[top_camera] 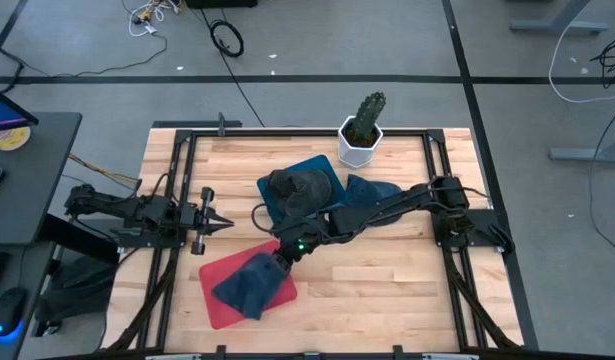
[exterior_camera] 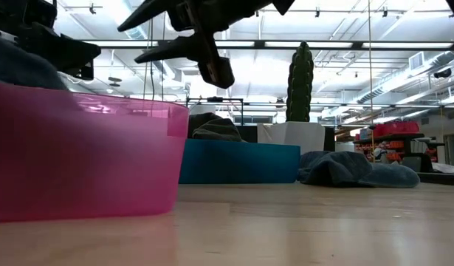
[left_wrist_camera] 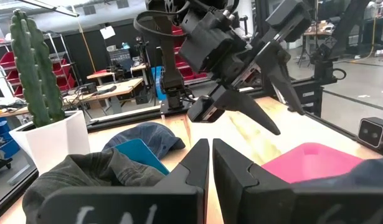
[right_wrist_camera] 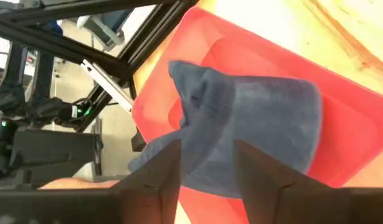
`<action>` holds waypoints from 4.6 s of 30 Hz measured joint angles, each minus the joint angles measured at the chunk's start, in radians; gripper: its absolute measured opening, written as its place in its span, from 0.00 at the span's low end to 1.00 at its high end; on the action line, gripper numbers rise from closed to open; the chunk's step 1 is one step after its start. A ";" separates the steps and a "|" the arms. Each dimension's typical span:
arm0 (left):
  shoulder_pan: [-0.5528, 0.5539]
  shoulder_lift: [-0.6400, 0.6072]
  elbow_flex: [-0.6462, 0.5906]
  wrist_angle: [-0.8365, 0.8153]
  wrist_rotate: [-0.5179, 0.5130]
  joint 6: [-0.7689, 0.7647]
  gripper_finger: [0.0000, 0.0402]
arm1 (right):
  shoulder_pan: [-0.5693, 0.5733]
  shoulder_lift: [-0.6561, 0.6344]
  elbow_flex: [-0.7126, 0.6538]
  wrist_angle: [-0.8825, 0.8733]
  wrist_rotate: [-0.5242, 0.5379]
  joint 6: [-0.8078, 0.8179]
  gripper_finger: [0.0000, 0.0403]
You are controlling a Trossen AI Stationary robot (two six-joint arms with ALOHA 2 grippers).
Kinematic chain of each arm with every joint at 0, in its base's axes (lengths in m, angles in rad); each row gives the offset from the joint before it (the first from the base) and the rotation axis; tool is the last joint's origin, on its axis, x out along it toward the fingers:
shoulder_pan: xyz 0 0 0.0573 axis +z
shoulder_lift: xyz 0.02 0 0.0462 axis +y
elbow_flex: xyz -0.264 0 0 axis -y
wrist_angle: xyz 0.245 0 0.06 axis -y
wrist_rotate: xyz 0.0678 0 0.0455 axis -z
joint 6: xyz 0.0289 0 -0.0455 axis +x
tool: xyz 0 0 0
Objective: Pick & Place hat
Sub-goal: Put the blue cap into the pink bin
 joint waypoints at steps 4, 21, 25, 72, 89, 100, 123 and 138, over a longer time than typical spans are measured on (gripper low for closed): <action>0.000 0.000 0.000 0.000 0.000 0.000 0.06 | -0.006 -0.012 0.000 -0.019 -0.074 -0.072 0.43; 0.000 0.000 0.000 0.000 0.000 0.000 0.06 | -0.007 -0.293 -0.002 -0.986 0.438 -0.067 0.41; 0.000 0.000 0.000 0.000 0.000 0.000 0.06 | -0.041 -0.363 -0.065 -1.087 0.534 -0.017 0.43; 0.000 0.000 0.000 -0.001 0.000 0.000 0.06 | -0.410 -0.561 -0.809 -0.612 0.283 0.094 0.03; 0.000 0.000 0.000 -0.001 0.000 0.000 0.06 | -0.034 -0.625 -0.575 -0.453 0.299 0.334 0.01; 0.000 0.000 0.000 -0.001 0.000 0.000 0.06 | 0.093 -0.545 -0.434 -0.173 0.378 0.289 0.00; 0.000 0.000 0.000 -0.001 0.000 0.000 0.06 | 0.129 -0.040 0.043 -0.162 0.311 0.192 0.00; 0.000 0.000 0.000 -0.001 0.000 0.000 0.06 | 0.072 0.057 0.047 -0.172 0.270 0.206 0.00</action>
